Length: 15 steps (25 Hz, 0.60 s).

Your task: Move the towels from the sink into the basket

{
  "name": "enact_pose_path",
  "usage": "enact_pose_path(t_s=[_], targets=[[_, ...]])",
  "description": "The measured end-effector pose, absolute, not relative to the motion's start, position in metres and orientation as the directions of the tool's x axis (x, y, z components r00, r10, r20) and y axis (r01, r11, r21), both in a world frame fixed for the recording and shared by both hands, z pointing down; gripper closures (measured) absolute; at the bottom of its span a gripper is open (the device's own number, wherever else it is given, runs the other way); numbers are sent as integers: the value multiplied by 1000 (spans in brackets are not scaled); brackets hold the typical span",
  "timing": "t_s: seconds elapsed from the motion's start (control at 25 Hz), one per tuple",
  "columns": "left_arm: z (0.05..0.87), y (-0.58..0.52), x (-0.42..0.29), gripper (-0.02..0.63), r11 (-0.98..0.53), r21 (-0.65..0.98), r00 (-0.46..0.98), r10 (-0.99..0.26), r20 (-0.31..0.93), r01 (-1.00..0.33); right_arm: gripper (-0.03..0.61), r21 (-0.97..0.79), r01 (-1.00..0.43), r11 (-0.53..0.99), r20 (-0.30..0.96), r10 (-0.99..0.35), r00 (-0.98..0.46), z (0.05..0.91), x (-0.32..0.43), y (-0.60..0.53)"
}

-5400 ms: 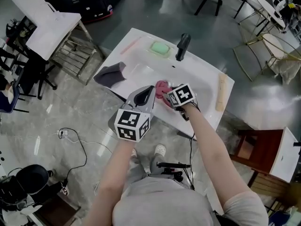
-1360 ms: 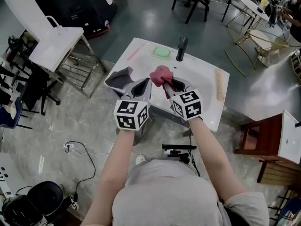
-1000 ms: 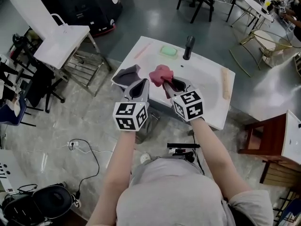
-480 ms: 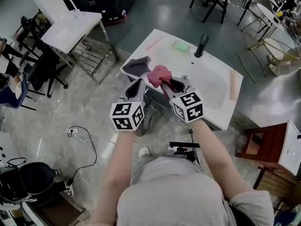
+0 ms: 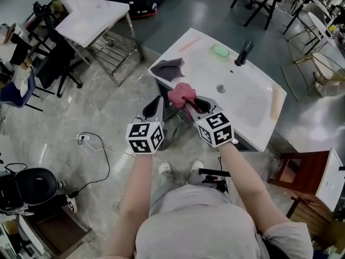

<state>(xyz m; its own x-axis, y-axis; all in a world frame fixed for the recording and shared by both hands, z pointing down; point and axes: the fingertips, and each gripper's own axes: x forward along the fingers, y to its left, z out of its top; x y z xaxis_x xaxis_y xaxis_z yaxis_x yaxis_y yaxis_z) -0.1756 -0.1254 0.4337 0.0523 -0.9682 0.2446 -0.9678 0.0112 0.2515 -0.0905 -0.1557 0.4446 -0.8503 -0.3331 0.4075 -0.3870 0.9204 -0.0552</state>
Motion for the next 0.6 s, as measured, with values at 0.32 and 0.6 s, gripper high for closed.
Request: enact_pose_path(t_s=[0.32,0.6], targets=[[468,-115,-179,607,25,301,68,-953,296,-953,502,-86,-374,923,465,-295,-835,478,-100,-140],[487,-113,-179,607,17,315,88,-945,316,-949,502,-113,-388,915,491,-288,-822,502,-105,-134]])
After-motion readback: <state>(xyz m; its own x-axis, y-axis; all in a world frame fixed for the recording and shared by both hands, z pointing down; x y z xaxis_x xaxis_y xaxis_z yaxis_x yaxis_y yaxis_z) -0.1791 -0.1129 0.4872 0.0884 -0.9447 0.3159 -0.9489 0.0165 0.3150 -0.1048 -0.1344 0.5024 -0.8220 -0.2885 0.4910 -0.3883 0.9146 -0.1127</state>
